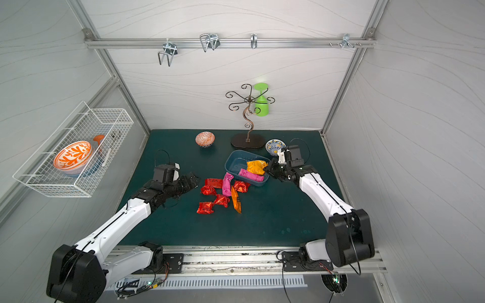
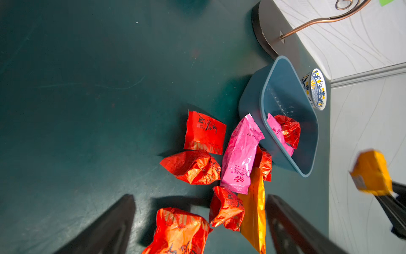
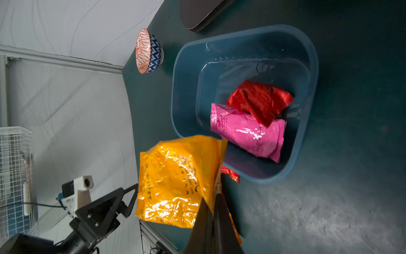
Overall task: Put the tea bags into the storage box
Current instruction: Place the tea bag in the storage box.
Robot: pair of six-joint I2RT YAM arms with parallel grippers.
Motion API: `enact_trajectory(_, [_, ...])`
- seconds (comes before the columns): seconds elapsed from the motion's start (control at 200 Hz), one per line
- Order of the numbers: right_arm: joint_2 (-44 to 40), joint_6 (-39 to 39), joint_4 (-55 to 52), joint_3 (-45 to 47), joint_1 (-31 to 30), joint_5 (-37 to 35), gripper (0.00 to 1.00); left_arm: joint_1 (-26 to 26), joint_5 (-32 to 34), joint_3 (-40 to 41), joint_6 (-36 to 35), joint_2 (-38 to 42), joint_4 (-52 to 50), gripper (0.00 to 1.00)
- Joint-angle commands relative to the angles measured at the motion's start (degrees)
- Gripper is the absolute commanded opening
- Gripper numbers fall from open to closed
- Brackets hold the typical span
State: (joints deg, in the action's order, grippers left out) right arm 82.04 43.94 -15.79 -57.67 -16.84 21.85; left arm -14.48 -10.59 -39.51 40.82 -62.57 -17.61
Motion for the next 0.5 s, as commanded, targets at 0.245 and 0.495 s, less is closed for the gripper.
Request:
enact_trajectory(0.245, [13.58, 5.96, 6.61, -5.90, 0.32, -12.59, 0.00, -0.28, -0.40, -1.35, -0.52, -0.05, -2.26, 0.99])
enact_trajectory(0.495, [18.49, 10.56, 8.23, -5.00, 0.41, -15.21, 0.00, -0.29, 0.28, -2.31, -0.21, 0.68, -3.94, 0.99])
